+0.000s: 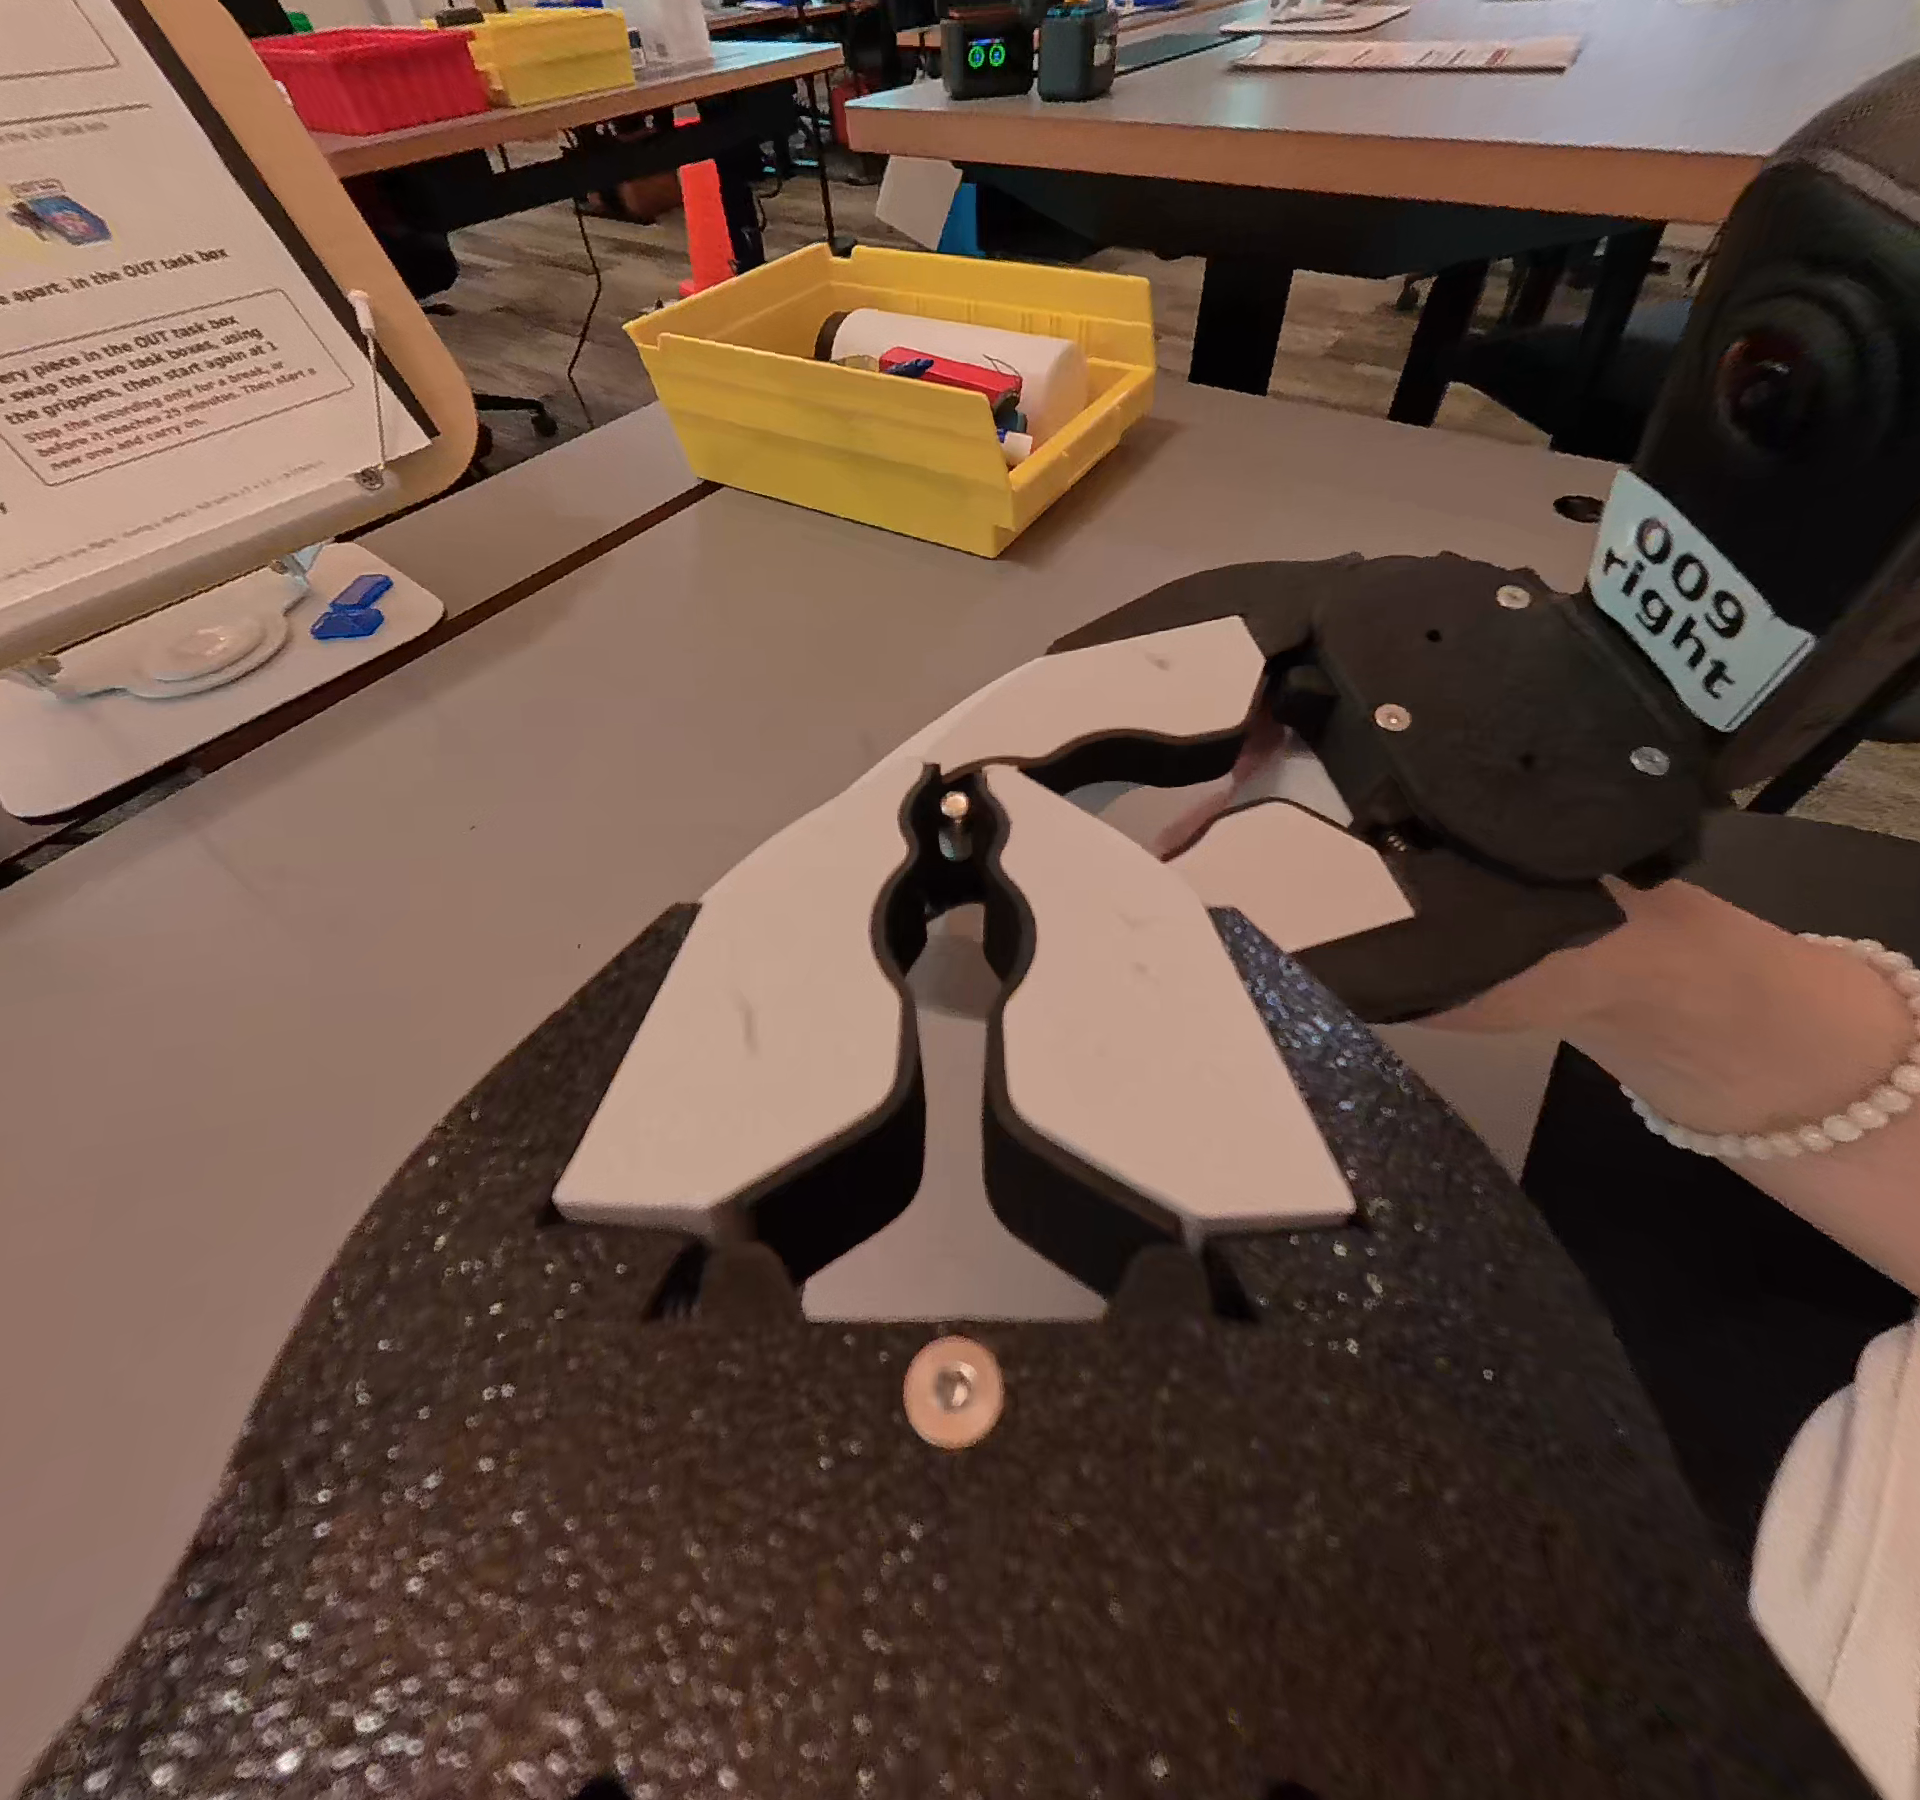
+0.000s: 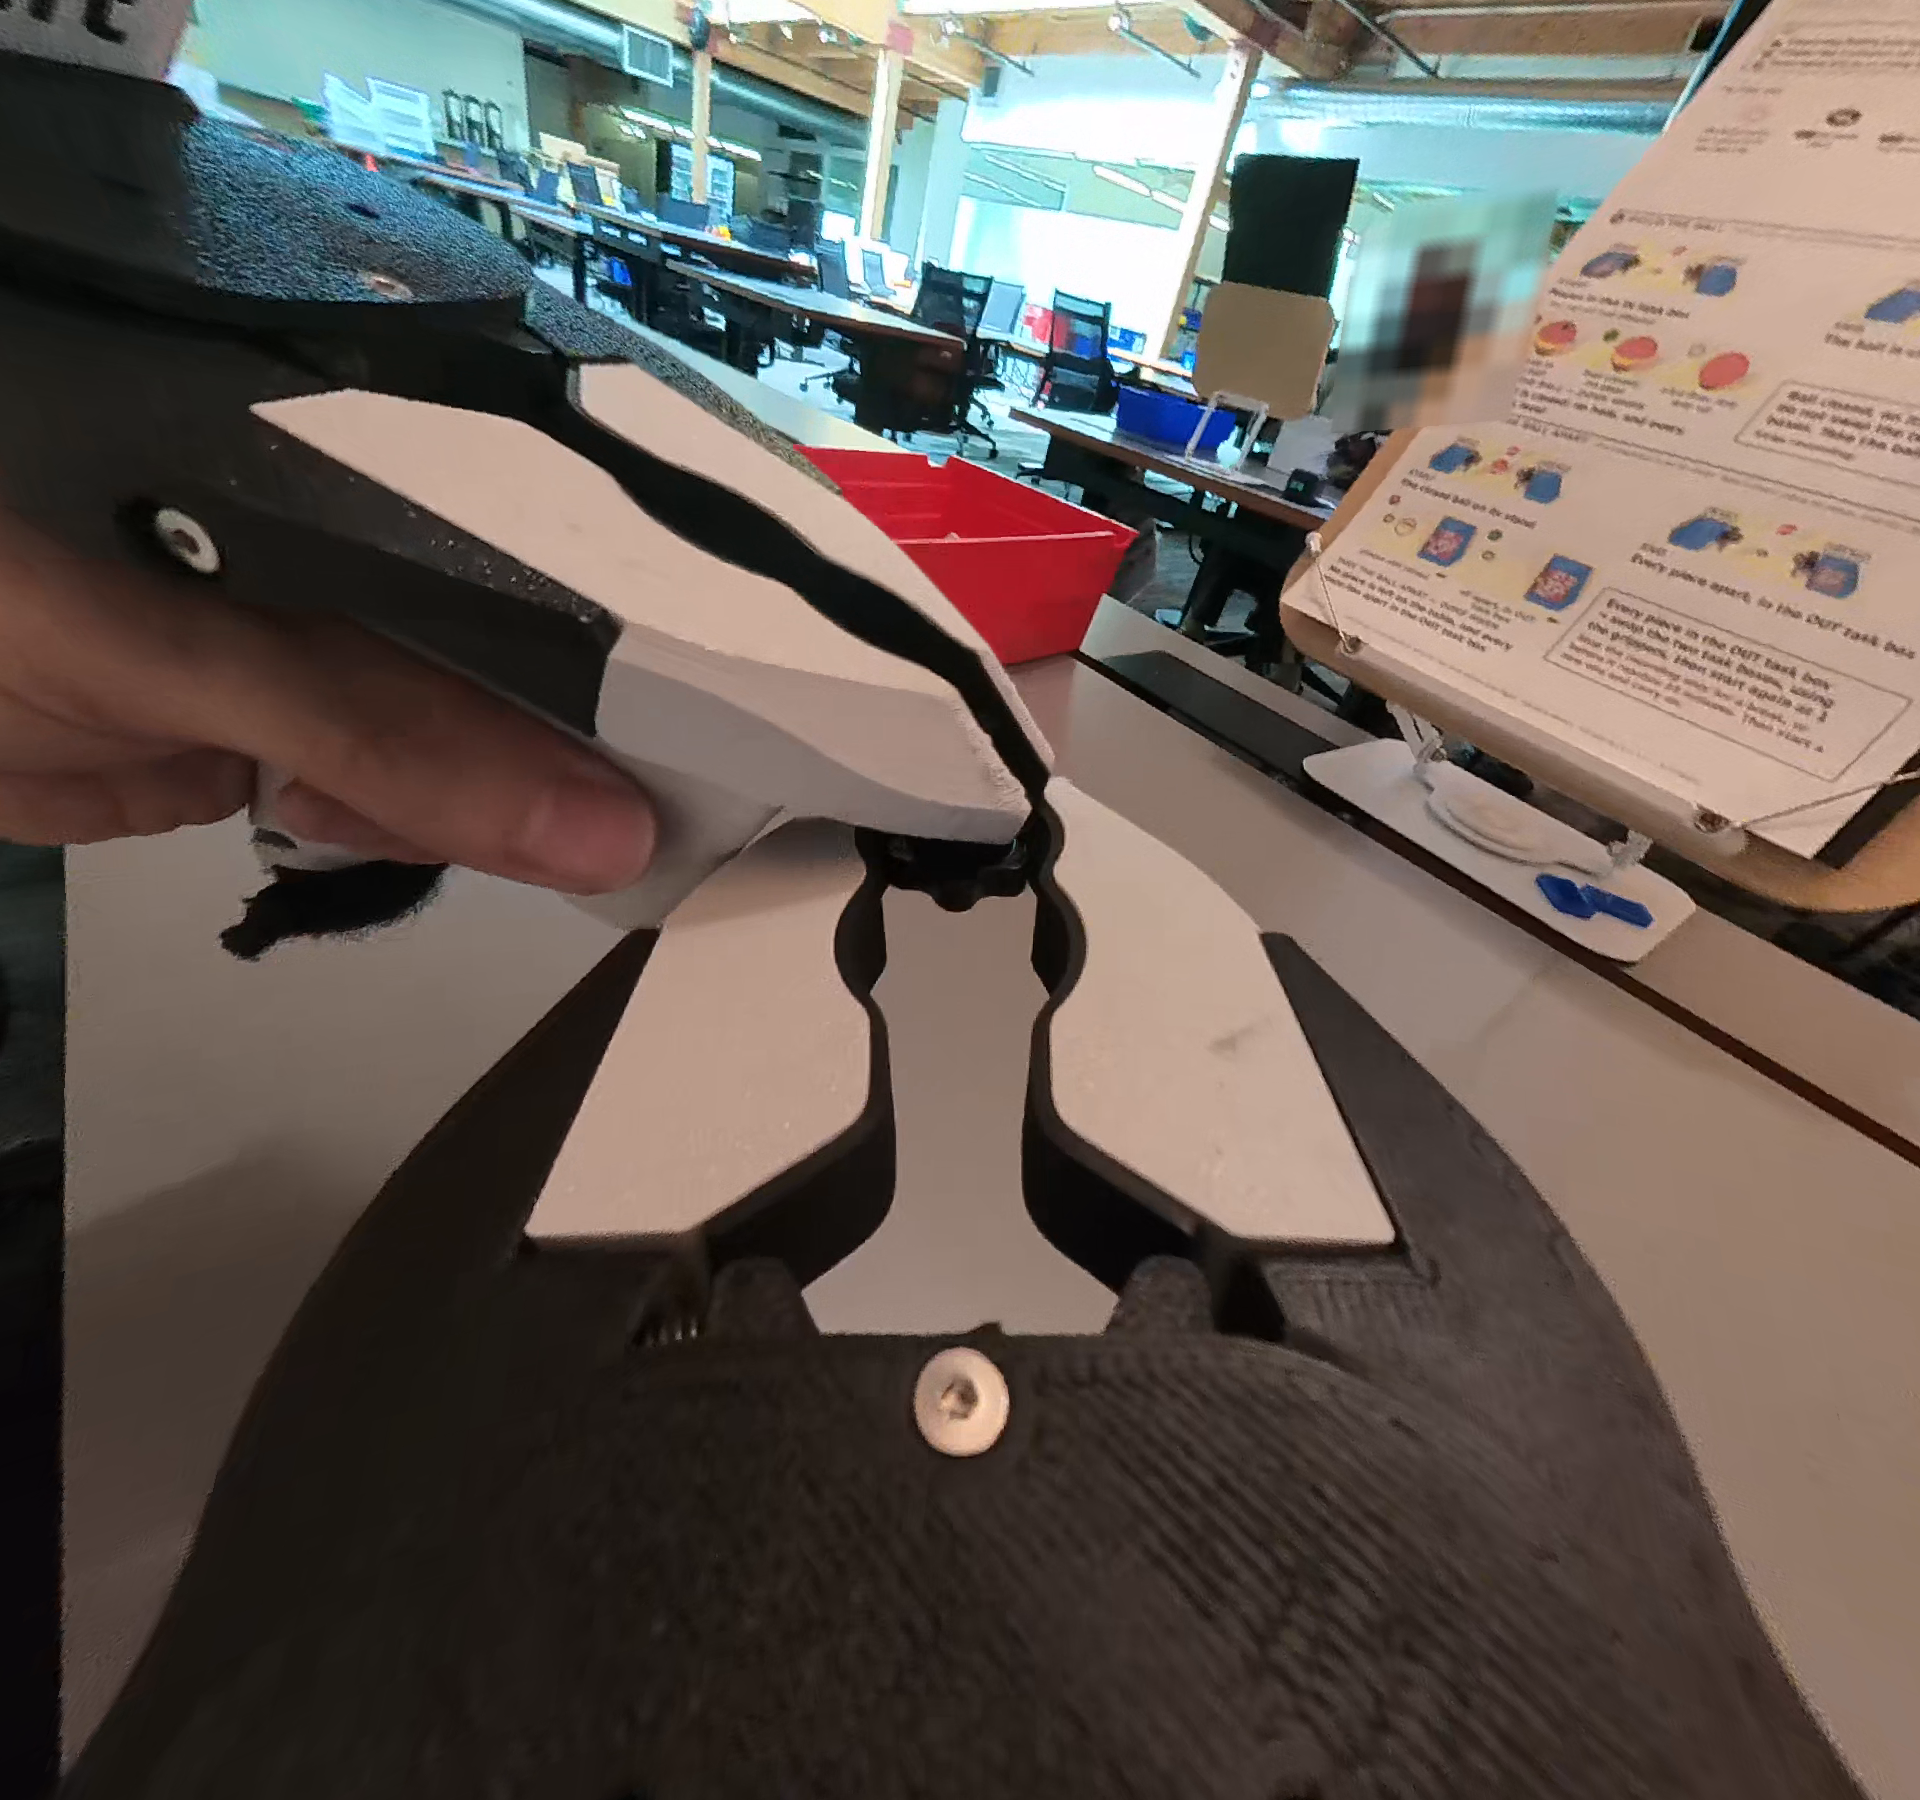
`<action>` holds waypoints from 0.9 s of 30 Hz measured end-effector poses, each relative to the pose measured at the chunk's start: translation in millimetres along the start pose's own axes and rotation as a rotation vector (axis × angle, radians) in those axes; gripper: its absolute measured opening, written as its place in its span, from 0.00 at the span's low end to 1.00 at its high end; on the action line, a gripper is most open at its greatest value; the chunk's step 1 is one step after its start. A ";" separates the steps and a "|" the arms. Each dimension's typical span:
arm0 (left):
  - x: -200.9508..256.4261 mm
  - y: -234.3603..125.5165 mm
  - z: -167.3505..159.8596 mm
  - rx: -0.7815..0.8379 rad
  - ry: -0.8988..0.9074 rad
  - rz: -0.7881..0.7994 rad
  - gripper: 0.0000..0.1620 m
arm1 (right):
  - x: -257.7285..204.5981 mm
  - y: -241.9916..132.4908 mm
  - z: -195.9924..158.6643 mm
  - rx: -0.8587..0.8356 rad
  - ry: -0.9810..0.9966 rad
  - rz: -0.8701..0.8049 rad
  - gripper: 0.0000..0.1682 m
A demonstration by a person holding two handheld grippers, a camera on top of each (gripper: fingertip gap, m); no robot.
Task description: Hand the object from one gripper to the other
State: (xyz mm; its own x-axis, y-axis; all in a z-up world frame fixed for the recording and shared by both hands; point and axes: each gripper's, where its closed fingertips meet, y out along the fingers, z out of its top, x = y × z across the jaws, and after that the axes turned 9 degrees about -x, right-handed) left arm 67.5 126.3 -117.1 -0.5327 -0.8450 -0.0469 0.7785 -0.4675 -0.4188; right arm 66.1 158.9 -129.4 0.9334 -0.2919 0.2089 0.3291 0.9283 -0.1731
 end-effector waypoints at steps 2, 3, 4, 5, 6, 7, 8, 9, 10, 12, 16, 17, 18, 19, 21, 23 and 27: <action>-0.9 1.6 -2.8 -0.015 0.011 0.008 0.03 | -0.9 1.3 -4.1 -0.035 0.009 0.021 0.14; -0.5 1.4 -2.9 -0.013 0.021 0.004 0.03 | -2.2 0.9 -4.3 -0.038 0.015 0.046 0.14; 1.2 0.4 -1.6 -0.004 0.037 -0.010 0.03 | -3.9 -0.9 -2.9 -0.027 0.025 0.082 0.14; 5.4 -1.4 0.2 0.008 0.063 -0.041 0.03 | -6.2 -4.0 -0.4 -0.007 0.034 0.130 0.14; 10.8 -3.7 1.3 0.016 0.092 -0.085 0.04 | -9.7 -8.0 1.7 0.014 0.043 0.189 0.14; 16.9 -6.9 1.8 0.023 0.121 -0.138 0.07 | -13.5 -12.7 3.3 0.031 0.055 0.251 0.14; 23.3 -11.3 2.1 0.034 0.146 -0.198 0.10 | -16.1 -17.0 3.4 0.041 0.071 0.305 0.14; 28.7 -16.4 1.7 0.044 0.166 -0.256 0.10 | -20.4 -21.8 3.1 0.050 0.089 0.370 0.14; 32.2 -21.1 0.1 0.046 0.175 -0.308 0.10 | -27.4 -28.0 3.3 0.064 0.105 0.455 0.14; 38.9 -31.3 -3.2 0.046 0.168 -0.419 0.09 | -40.0 -42.5 8.3 0.123 0.128 0.604 0.14; 51.5 -43.5 -9.8 0.060 0.175 -0.585 0.10 | -62.0 -56.0 9.2 0.130 0.093 0.762 0.14; 53.9 -43.6 -11.6 0.066 0.193 -0.600 0.10 | -67.2 -55.9 7.2 0.110 0.083 0.787 0.14; 57.1 -43.9 -14.3 0.065 0.211 -0.623 0.10 | -72.0 -56.2 6.5 0.102 0.078 0.811 0.14; 61.3 -44.8 -17.4 0.061 0.228 -0.655 0.10 | -76.4 -57.3 7.2 0.103 0.080 0.839 0.14; 68.9 -50.2 -20.9 0.082 0.256 -0.727 0.05 | -85.1 -60.5 6.9 0.098 0.083 0.900 0.14; 70.5 -53.7 -22.7 0.100 0.261 -0.770 0.03 | -89.0 -61.3 6.8 0.090 0.101 0.932 0.14; 61.3 -47.5 -22.5 0.095 0.183 -0.774 0.03 | -82.0 -52.6 4.6 0.086 0.114 0.863 0.14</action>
State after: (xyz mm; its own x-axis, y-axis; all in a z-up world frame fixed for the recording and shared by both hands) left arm -9.7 102.6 -120.5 -0.9727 -0.2200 0.0739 0.1865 -0.9306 -0.3150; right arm -28.5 135.1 -133.0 0.8618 0.5037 -0.0597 -0.5066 0.8486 -0.1524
